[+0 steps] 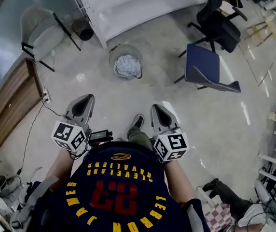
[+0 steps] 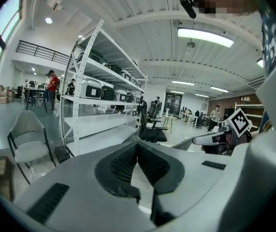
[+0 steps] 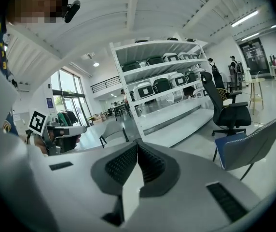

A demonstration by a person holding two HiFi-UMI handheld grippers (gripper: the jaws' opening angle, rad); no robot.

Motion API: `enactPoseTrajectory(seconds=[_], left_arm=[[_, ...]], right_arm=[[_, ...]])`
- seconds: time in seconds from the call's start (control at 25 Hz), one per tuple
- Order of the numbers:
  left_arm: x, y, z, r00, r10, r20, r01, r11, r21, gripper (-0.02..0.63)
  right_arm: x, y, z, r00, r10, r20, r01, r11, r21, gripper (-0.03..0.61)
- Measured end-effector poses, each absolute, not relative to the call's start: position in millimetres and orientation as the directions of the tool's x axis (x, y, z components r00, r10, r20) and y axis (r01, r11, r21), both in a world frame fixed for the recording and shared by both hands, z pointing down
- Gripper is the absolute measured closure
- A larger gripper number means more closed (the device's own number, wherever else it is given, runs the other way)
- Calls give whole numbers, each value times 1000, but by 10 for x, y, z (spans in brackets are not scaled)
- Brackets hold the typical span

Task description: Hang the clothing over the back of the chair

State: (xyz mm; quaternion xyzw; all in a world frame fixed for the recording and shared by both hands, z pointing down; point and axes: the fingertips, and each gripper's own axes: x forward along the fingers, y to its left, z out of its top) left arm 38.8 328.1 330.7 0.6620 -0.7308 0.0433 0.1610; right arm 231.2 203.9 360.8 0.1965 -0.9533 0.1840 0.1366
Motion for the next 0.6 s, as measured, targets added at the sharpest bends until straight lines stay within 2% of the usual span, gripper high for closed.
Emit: enactPoseTrajectory(seconds=[0.4,0.6], left_arm=[[-64,2886,3189,-233,-927,294,-955,276,114,611],[-268,2779,3219,-272,-914,301,-940,320,122,609]], right_arm=[[1668,1188,3513,-930,-196,312,-299,896,-328,569],[1445,970,3650,-927,-159,340,-283,891,-354,569]])
